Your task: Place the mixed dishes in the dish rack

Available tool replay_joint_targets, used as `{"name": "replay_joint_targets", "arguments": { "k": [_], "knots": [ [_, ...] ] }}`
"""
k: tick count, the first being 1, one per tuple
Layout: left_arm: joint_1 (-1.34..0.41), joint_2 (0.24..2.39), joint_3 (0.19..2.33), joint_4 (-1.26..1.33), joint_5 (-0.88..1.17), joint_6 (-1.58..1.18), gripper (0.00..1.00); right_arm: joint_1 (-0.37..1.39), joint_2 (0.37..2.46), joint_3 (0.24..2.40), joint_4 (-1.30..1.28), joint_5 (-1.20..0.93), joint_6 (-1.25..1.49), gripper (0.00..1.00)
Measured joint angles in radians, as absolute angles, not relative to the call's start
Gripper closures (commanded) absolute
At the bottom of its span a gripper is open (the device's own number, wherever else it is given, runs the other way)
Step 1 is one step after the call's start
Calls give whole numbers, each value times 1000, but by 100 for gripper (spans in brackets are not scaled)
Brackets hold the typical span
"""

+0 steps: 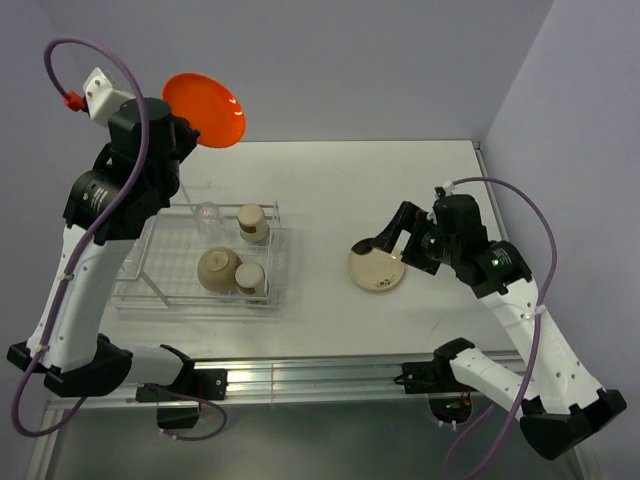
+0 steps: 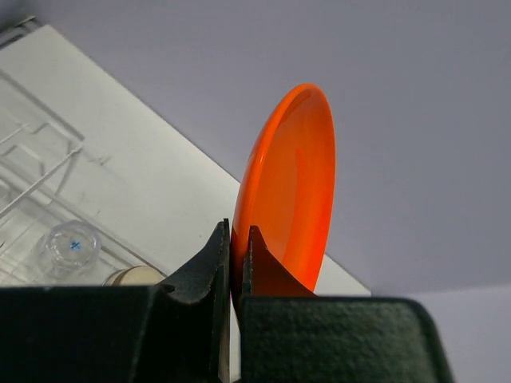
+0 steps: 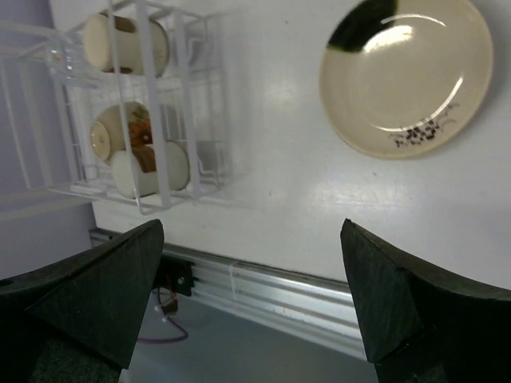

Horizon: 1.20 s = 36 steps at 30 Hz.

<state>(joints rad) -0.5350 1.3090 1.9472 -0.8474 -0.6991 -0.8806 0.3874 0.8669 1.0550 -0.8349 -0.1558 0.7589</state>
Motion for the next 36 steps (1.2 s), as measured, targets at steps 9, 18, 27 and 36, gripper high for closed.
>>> {"name": "replay_joint_targets", "arguments": {
  "k": [9, 18, 27, 36],
  "knots": [
    [-505, 1335, 2019, -1247, -871, -1335, 100, 403, 896, 1145, -1097, -83, 758, 1],
    [-331, 1198, 1883, -1360, -845, -1474, 100, 406, 852, 1027, -1161, -87, 705, 1],
    [-258, 1187, 1902, -1159, -792, -1045, 100, 406, 909, 1020, -1155, -105, 635, 1],
    [-189, 1213, 1944, -1131, -822, -920, 100, 428, 914, 1020, -1164, -72, 607, 1]
  ]
}}
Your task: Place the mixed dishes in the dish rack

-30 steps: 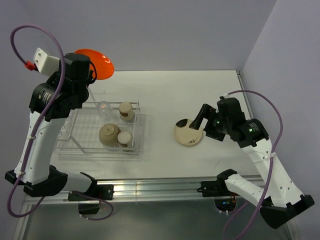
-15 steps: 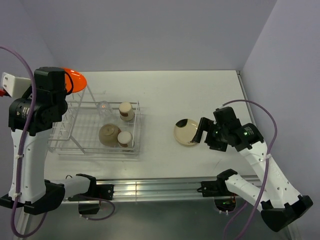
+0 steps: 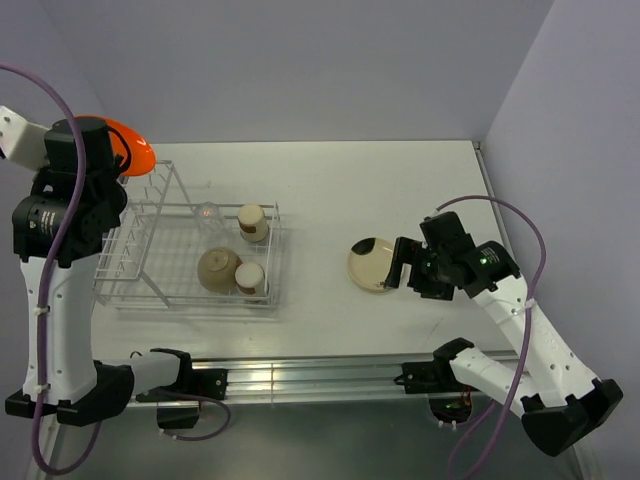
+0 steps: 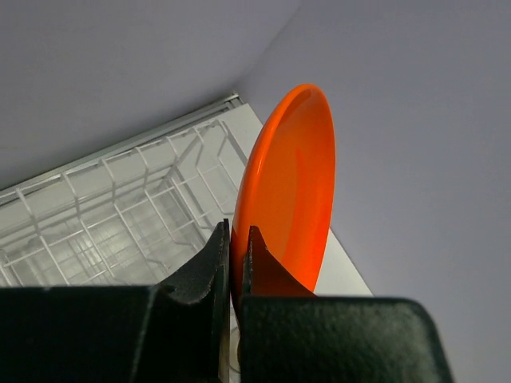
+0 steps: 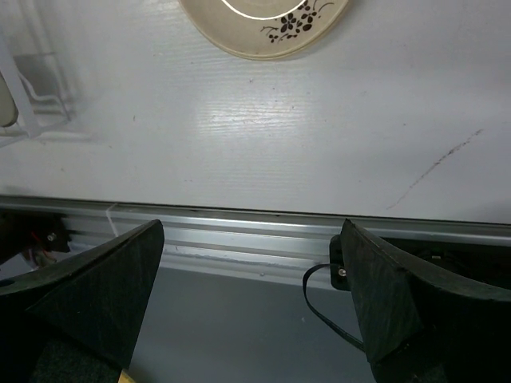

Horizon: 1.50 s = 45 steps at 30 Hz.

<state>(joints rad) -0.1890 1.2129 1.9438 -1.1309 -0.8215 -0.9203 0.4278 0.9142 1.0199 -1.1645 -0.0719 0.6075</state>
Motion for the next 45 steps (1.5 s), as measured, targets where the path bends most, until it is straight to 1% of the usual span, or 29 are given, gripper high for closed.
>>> {"name": "replay_joint_targets", "arguments": {
  "k": [3, 7, 11, 15, 29, 34, 38, 41, 45],
  "knots": [
    [-150, 1228, 1943, -1174, -838, -974, 100, 428, 929, 1020, -1164, -61, 607, 1],
    [-73, 1220, 1880, -1226, -837, -1041, 100, 428, 962, 1021, -1163, -51, 608, 1],
    [41, 1206, 1776, -1267, -818, -1071, 100, 428, 974, 1015, -1147, -53, 613, 1],
    [146, 1211, 1747, -1291, -778, -1081, 100, 428, 992, 1006, -1143, -57, 619, 1],
    [180, 1227, 1724, -1244, -638, -1084, 100, 428, 1024, 1006, -1123, -61, 618, 1],
    [180, 1161, 1632, -1048, -534, -995, 100, 428, 1039, 1005, -1115, -60, 607, 1],
    [182, 1093, 1566, -865, -391, -934, 100, 428, 1040, 1005, -1116, -60, 599, 1],
    [182, 1074, 1532, -710, -255, -940, 100, 428, 1044, 1009, -1119, -61, 589, 1],
    [182, 1083, 1479, -536, -83, -1020, 100, 428, 1060, 1049, -1130, -77, 572, 1]
  ]
}}
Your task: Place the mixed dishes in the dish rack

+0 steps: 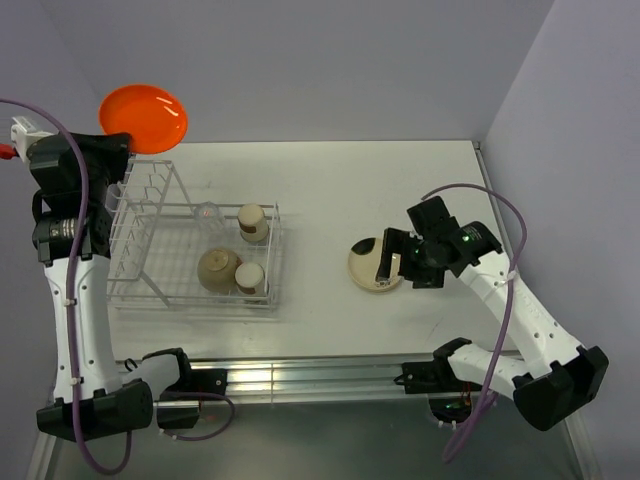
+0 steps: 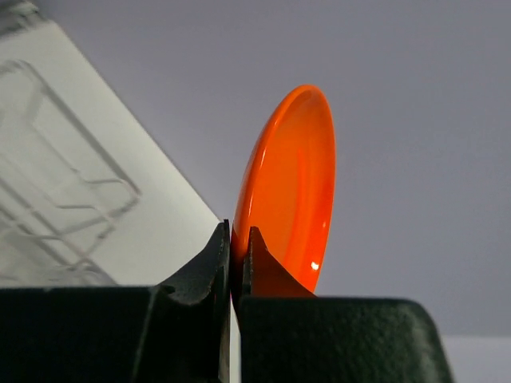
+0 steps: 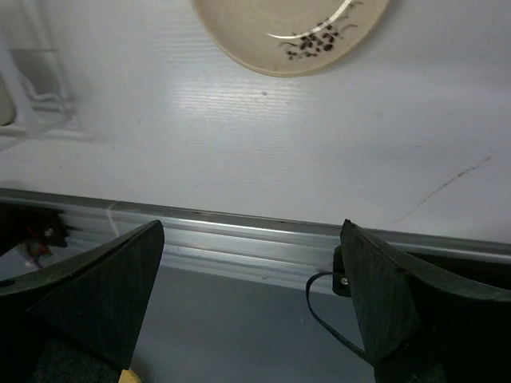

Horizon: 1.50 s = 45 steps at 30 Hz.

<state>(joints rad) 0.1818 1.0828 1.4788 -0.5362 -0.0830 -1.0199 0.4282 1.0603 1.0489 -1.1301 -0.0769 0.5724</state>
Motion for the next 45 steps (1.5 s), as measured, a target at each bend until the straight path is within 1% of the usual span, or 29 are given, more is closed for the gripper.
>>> {"name": "replay_joint_targets", "arguments": {
  "k": [2, 6, 9, 16, 18, 21, 25, 27, 29, 32, 35, 37, 38, 41, 45],
  "knots": [
    [182, 1092, 1456, -482, -13, -1064, 100, 429, 1070, 1095, -1130, -112, 552, 2],
    [182, 1110, 1423, -411, 120, -1149, 100, 435, 1095, 1213, -1098, -213, 525, 6],
    [182, 1093, 1370, -353, 213, -1205, 100, 461, 1141, 1337, -1056, -287, 517, 6],
    [182, 912, 1105, -229, 414, -1303, 100, 567, 1343, 1689, -871, -438, 512, 5],
    [182, 848, 1057, -223, 463, -1301, 100, 591, 1414, 1780, -810, -480, 525, 5],
    [182, 780, 1049, -228, 531, -1264, 100, 639, 1522, 1909, -731, -518, 530, 5],
    [182, 706, 1049, -242, 608, -1192, 100, 724, 1670, 2103, -722, -522, 510, 6],
    [182, 680, 1049, -268, 641, -1153, 100, 754, 1710, 2154, -721, -532, 503, 8],
    [182, 660, 1049, -300, 669, -1112, 100, 770, 1720, 2161, -725, -540, 497, 9],
    [182, 643, 1049, -362, 700, -1057, 100, 777, 1713, 2152, -711, -547, 496, 15],
    [182, 630, 1024, -375, 736, -1033, 100, 780, 1704, 2134, -695, -568, 495, 29],
    [182, 626, 1005, -379, 758, -1031, 100, 783, 1704, 2132, -693, -579, 488, 37],
    [182, 626, 999, -382, 767, -1030, 100, 784, 1704, 2127, -688, -587, 485, 46],
    [185, 633, 995, -380, 790, -1028, 100, 783, 1699, 2092, -667, -594, 465, 58],
    [184, 639, 995, -376, 823, -1021, 100, 786, 1700, 2055, -654, -630, 458, 57]
  ]
}}
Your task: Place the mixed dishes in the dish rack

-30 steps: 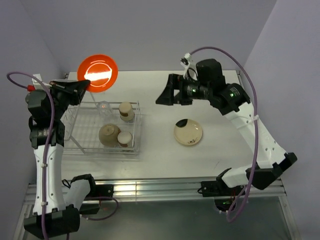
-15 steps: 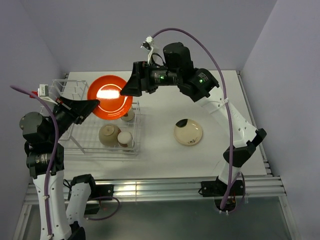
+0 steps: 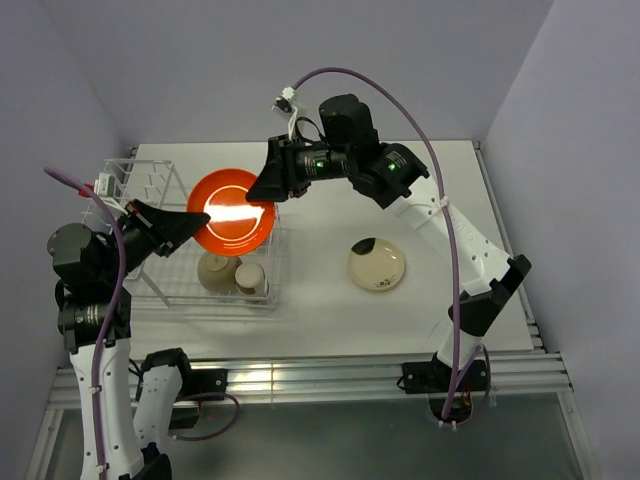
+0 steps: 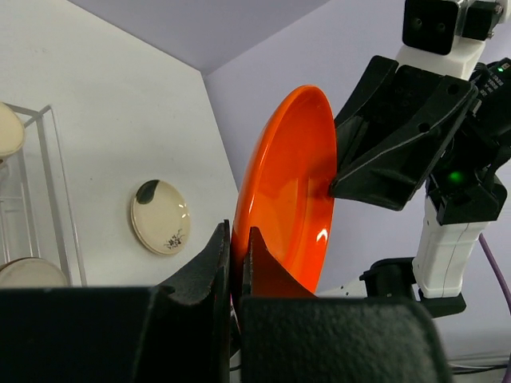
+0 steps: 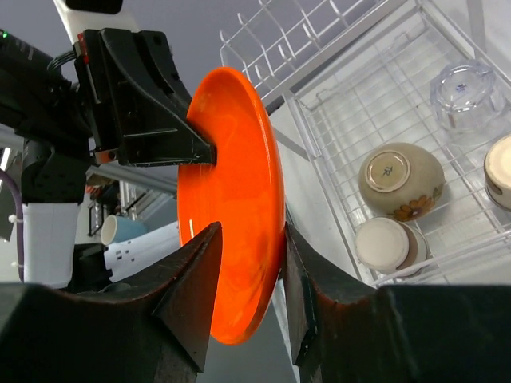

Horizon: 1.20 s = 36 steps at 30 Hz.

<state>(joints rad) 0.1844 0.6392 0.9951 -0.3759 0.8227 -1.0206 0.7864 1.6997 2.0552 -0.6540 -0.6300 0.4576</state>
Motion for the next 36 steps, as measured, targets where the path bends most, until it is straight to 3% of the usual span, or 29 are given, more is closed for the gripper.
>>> {"name": "replay_joint_targets", "arguments": {
  "k": [4, 5, 7, 12, 14, 15, 17, 18, 27, 36],
  "knots": [
    [185, 647, 998, -361, 848, -1017, 100, 788, 1700, 2052, -645, -660, 447, 61],
    [185, 648, 1000, -356, 854, -1017, 100, 788, 1700, 2052, -642, -667, 443, 77],
    [186, 648, 1006, -350, 867, -1016, 100, 785, 1700, 2050, -642, -668, 432, 99],
    [187, 648, 1019, -336, 867, -978, 99, 779, 1702, 2038, -627, -648, 452, 100],
    [188, 648, 1019, -336, 867, -973, 76, 779, 1702, 2033, -621, -649, 452, 100],
    [189, 648, 1019, -335, 868, -977, 44, 779, 1702, 2027, -611, -651, 451, 100],
    [187, 648, 1019, -335, 876, -986, 24, 786, 1701, 2008, -588, -671, 443, 100],
    [184, 648, 1020, -341, 877, -988, 3, 796, 1700, 1996, -579, -677, 442, 100],
    [184, 624, 1168, -534, 775, -947, 1, 835, 1700, 1972, -556, -592, 380, 100],
    [184, 515, 1523, -1066, 289, -977, 1, 921, 1700, 1987, -426, -379, 252, 100]
  ]
}}
